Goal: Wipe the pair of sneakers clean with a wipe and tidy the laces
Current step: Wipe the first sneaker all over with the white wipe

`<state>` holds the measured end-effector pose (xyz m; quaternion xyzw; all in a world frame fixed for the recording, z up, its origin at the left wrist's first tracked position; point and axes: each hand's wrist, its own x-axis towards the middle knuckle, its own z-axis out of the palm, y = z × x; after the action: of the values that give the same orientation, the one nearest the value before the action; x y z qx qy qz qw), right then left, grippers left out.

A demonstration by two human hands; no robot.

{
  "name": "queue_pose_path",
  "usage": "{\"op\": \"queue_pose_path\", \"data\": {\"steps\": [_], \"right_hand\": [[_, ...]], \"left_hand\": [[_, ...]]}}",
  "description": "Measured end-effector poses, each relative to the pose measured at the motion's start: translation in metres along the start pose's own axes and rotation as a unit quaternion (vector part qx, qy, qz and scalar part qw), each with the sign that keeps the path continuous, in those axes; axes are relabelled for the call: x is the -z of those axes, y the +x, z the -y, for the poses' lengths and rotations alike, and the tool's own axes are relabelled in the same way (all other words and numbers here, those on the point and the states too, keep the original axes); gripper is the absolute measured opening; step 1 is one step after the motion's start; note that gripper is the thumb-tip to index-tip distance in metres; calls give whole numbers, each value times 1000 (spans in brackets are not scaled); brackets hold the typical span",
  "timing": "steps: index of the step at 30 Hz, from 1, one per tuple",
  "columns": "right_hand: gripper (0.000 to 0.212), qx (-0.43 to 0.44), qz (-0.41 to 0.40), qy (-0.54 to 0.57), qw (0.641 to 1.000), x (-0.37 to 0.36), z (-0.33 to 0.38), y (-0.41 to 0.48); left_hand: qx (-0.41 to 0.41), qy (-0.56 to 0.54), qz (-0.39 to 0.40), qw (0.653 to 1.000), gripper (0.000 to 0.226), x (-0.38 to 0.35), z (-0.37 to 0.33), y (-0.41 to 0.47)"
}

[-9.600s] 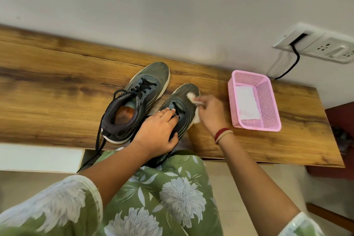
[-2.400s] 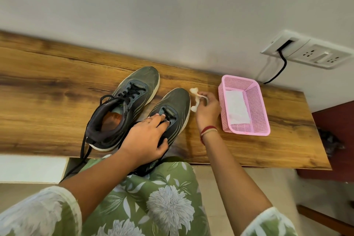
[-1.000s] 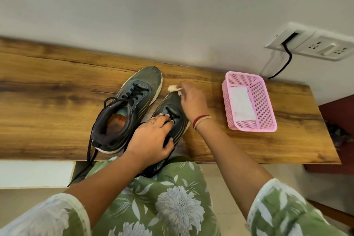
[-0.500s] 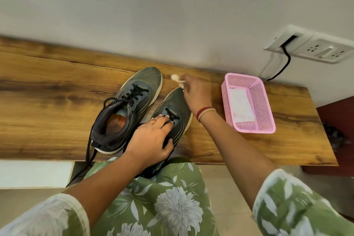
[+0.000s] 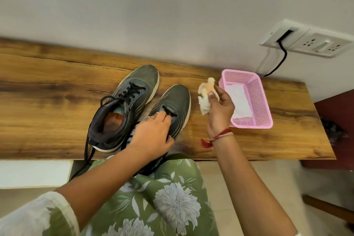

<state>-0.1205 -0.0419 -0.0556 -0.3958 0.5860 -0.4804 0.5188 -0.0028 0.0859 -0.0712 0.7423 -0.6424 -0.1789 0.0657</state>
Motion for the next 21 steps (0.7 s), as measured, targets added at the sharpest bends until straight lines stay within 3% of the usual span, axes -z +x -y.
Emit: {"op": "queue_pose_path", "data": {"steps": [4,6,10,14,21], "right_hand": [[18,-82,10,-78,993,20,-11,3],[13,-116,20,-94,989,21,-16,4],[10,-160,41,-83,983,21,-18,9],[21,-214,80,-30,973,21,-29,19],[17,-138,-16,-66,988,32,-29,19]], "left_hand": [[124,53,48,990,74,2,-34,15],[147,85,45,985,76,-6,-36,19],[115,120,16,986,66,-12,-24,21],[88,69,22,994,61,-10,-10,20],[45,-52,-22,997,67,0,35,31]]}}
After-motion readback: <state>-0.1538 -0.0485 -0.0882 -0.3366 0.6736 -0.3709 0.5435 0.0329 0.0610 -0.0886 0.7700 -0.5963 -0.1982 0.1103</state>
